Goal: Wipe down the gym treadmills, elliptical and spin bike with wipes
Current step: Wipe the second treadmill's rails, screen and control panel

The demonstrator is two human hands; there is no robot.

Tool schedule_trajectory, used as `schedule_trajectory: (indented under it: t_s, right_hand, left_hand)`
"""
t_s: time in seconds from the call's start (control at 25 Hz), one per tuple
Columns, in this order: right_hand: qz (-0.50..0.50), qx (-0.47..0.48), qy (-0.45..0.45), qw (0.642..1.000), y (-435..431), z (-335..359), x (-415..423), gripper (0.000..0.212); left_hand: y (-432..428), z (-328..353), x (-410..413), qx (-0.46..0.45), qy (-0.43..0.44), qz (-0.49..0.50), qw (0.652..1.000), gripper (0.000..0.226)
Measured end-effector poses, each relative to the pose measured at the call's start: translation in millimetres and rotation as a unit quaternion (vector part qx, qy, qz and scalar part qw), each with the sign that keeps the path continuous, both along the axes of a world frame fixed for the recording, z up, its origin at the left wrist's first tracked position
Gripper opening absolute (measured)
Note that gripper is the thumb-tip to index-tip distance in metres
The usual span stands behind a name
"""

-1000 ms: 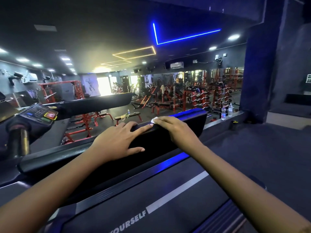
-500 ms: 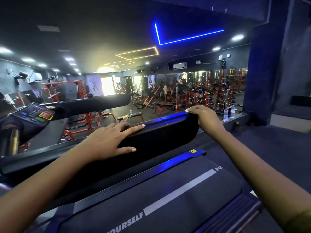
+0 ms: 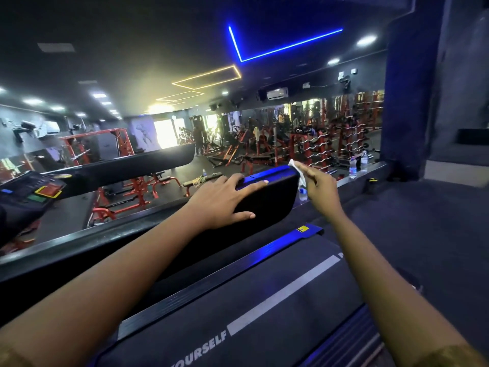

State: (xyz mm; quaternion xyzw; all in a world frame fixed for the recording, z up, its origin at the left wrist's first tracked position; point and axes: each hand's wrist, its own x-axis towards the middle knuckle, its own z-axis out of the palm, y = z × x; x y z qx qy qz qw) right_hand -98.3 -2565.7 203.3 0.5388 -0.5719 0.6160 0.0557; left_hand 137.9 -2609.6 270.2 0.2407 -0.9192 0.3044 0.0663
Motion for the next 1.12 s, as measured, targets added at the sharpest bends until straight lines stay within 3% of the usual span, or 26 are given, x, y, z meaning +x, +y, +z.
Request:
schedule_trajectory:
  t_s: [0.16,0.32,0.4,0.52,0.68,1.12]
  right_hand:
    - [0.038,-0.001,-0.271,0.962,-10.9,-33.0,26.7,0.046]
    - [0.098,0.006,-0.39,0.915,-17.0,-79.0,55.6,0.036]
    - [0.091,0.015,-0.398,0.913,-13.3,-86.8,53.4,0.035]
    - [0.043,-0.057,-0.395,0.916,-9.3,-58.4,31.9,0.039]
    - [0.052,-0.083,-0.315,0.944,-8.0,-12.4,29.8,0.041]
    - [0.06,0.02,-0.467,0.882,-2.4,-73.9,75.4,0.039]
  left_hand:
    - [-3.8,-4.1,-5.2,-0.007,0.012,-0.002,1.0,0.074]
    - [1.6,-3.9,-4.6,-0.01,0.019,-0.004,1.0,0.074]
    - [4.0,-2.8,-4.5,-0.016,0.018,-0.001,1.0,0.074]
    - [5.1,-3.1,-4.3,-0.017,0.017,0.0,1.0,0.074]
    - [4.8,-3.2,-4.6,-0.012,0.022,0.0,1.0,0.074]
    - [0.9,-5.8,-4.4,0.001,0.016,0.018,1.0,0.076]
